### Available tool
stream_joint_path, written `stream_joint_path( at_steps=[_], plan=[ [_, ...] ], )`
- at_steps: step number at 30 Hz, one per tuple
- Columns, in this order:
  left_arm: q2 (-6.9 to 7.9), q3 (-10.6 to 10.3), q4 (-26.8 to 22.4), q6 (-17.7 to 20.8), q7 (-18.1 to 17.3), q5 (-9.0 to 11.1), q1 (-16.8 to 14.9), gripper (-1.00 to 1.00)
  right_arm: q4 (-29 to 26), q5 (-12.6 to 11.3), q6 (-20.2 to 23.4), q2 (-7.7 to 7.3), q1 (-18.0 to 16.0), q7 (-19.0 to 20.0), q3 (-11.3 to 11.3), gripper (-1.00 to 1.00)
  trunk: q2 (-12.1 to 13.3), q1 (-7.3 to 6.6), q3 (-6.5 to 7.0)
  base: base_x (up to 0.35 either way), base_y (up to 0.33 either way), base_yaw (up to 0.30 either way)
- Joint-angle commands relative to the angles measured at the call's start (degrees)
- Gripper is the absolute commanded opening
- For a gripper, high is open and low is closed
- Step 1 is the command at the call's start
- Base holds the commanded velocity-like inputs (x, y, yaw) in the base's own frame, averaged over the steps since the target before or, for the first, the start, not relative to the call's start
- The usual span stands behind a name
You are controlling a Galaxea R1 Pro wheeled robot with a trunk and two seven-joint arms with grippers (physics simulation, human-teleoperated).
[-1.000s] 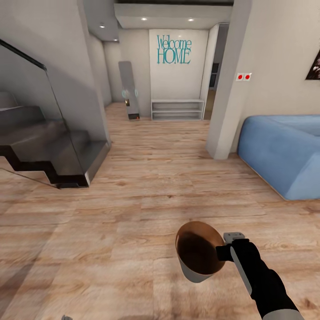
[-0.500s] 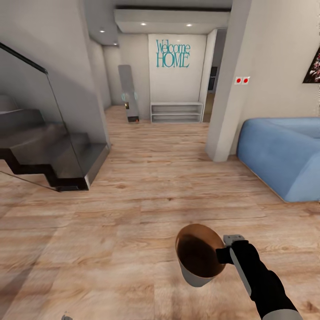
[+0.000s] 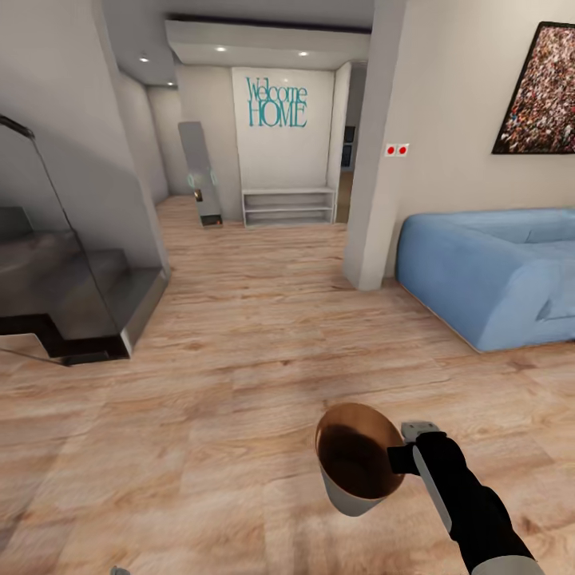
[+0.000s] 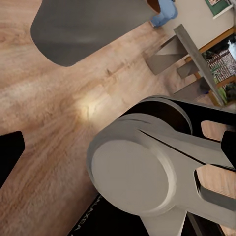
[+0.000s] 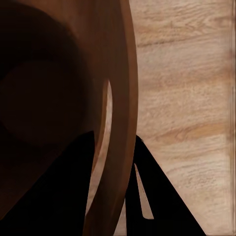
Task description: Put the three can of soda from the living room inside the tash can in the kitchen.
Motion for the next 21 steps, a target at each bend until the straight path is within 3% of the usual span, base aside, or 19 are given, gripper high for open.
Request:
stream_joint_path(
  at_steps=[1,21],
  plan=[
    [0.00,0.00,0.00,0.02,-0.01,0.00,0.00,1.00,-0.02,-0.82,-0.03,0.02,-0.02,0.16,0.00,-1.00,0.00,0.00,0.07,0.001,0.001,-0.255],
    [0.00,0.00,0.00,0.03,-0.03,0.00,0.00,1.00,-0.01,-0.81,-0.03,-0.02,-0.02,0.16,0.00,-1.00,0.00,0.00,1.40,0.000,0.000,-0.254]
  ],
)
